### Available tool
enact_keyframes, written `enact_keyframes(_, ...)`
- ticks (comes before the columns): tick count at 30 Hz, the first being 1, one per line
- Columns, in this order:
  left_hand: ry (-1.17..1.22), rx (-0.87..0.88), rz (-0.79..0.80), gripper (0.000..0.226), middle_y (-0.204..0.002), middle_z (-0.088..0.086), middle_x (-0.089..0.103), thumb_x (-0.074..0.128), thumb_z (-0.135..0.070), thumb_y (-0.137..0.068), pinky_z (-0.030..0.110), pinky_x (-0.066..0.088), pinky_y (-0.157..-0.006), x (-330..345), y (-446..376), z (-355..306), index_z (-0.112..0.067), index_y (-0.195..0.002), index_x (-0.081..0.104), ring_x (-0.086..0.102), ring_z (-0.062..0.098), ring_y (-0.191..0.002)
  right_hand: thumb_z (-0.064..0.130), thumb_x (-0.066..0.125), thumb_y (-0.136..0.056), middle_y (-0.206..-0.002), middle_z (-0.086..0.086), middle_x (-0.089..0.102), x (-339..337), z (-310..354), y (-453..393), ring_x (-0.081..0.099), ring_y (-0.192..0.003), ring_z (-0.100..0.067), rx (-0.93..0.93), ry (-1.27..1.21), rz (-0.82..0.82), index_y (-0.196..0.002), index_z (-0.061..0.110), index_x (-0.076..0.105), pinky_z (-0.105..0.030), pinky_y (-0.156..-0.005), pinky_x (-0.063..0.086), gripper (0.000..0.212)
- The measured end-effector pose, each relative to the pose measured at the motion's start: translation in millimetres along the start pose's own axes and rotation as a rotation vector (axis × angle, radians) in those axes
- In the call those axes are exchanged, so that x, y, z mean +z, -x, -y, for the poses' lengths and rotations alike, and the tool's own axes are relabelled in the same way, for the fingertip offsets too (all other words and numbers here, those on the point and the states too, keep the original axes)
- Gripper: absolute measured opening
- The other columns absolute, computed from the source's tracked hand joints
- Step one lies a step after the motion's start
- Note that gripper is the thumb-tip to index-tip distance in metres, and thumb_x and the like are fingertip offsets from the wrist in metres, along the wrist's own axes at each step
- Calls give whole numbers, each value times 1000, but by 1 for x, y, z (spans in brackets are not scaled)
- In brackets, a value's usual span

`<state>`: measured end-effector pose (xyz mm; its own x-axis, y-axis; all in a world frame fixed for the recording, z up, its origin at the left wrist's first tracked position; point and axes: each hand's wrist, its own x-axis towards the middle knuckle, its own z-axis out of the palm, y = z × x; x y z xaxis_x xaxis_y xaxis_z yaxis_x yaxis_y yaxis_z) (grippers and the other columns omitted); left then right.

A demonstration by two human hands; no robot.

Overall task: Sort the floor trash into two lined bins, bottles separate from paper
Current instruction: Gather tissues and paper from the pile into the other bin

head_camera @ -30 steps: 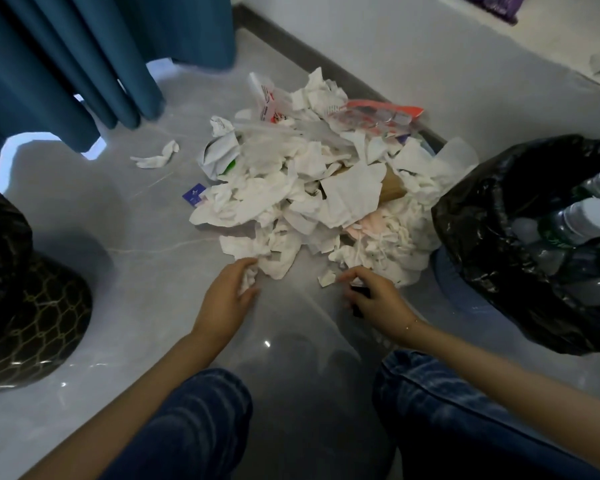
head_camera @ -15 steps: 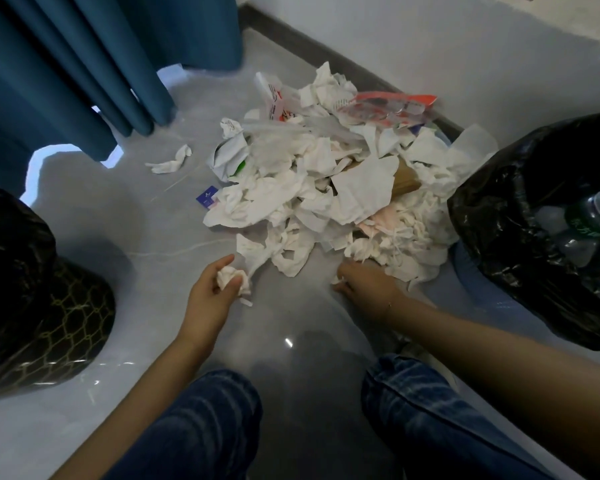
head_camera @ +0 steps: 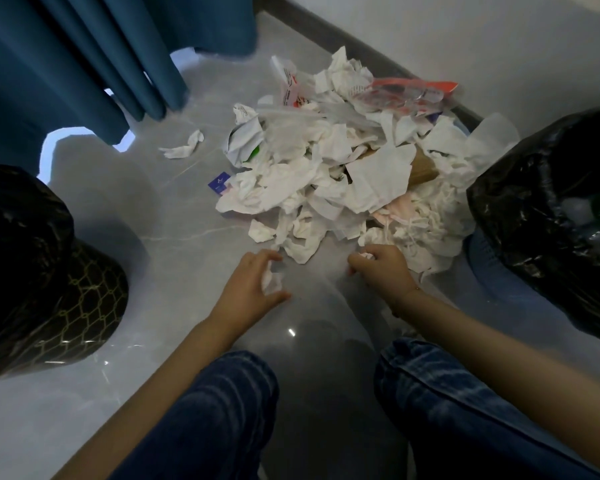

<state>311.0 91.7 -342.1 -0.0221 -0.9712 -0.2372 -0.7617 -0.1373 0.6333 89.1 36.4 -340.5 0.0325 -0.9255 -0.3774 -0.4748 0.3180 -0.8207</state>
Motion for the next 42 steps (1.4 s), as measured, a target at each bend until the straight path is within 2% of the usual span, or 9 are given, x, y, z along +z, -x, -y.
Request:
enact_keyframes(5, -118, 30, 12, 30, -106, 0, 48, 61, -35, -89, 17, 31, -77, 26, 10, 30, -18, -113, 56, 45, 10, -92, 1, 66, -71, -51, -1, 49, 5, -1, 13, 45, -55, -19, 36, -147, -85, -49, 15, 49, -32, -57, 39, 31)
enact_keyframes(8, -167, 77, -21, 15, -102, 5, 49, 55, -24, -94, 14, 30, -71, 29, 14, 34, -9, -96, 58, 44, 10, -81, -1, 65, -72, -63, -9, 55, 12, 1, 18, 44, -55, -19, 76, -246, -61, -69, 16, 44, -29, -51, 38, 26)
enact_keyframes(13, 127, 9, -212, 7, -100, -1, 50, 52, -9, -95, -1, 34, -72, 14, 25, 26, -15, -91, 54, 51, 5, -80, 2, 55, -88, -65, -7, 58, 20, 9, 30, 44, -46, -11, 155, -372, 176, -110, 14, 51, -17, -38, 36, 25)
enact_keyframes(18, 415, -189, -392, 6, -82, -4, 65, 47, -17, -98, 13, 47, -66, -20, 31, 40, -17, -93, 51, 61, 6, -72, 7, 47, -96, -60, -4, 46, 23, 4, 31, 40, -41, -7, 194, -346, 219, -113, 10, 56, -15, -36, 32, 19)
enact_keyframes(22, 246, -234, -347, 15, -92, 1, 58, 39, -25, -100, 24, 40, -74, -28, 24, 50, -15, -105, 50, 57, 17, -83, 11, 56, -93, -57, -5, 49, 25, 1, 32, 42, -36, -2, 184, -294, 154, -103, 1, 62, -14, -34, 33, 16)
enact_keyframes(28, -42, -255, -80, 46, -102, -6, 49, 68, -48, -80, 26, 40, -72, 0, 9, 51, -20, -111, 50, 53, 14, -89, 10, 59, -90, -56, -7, 50, 24, -2, 36, 42, -36, -4, 198, -270, 132, -98, -4, 62, -14, -34, 33, 17)
enact_keyframes(34, -242, -118, -162, 25, -90, 2, 53, 55, -35, -93, 27, 36, -62, 16, 12, 54, -12, -93, 62, 54, 19, -75, 9, 60, -90, -56, -7, 50, 23, -7, 33, 43, -42, -11, 214, -270, 113, -97, -4, 62, -14, -35, 34, 15)
enact_keyframes(39, 202, -182, -203, 22, -79, 0, 61, 49, -18, -97, 10, 38, -64, 4, 7, 51, -8, -83, 62, 54, 4, -68, 9, 56, -91, -61, -6, 53, 20, -10, 26, 48, -47, -9, 136, -186, 135, -90, 6, 63, -15, -40, 38, 7)
enact_keyframes(42, 435, -254, -187, 20, -83, -3, 69, 46, -11, -98, 3, 42, -65, -7, -6, 44, -13, -100, 66, 58, -5, -59, 14, 50, -93, -82, -8, 63, 16, -5, 14, 59, -72, -21, 0, 64, 189, -100, 17, 61, -31, -63, 51, 13)
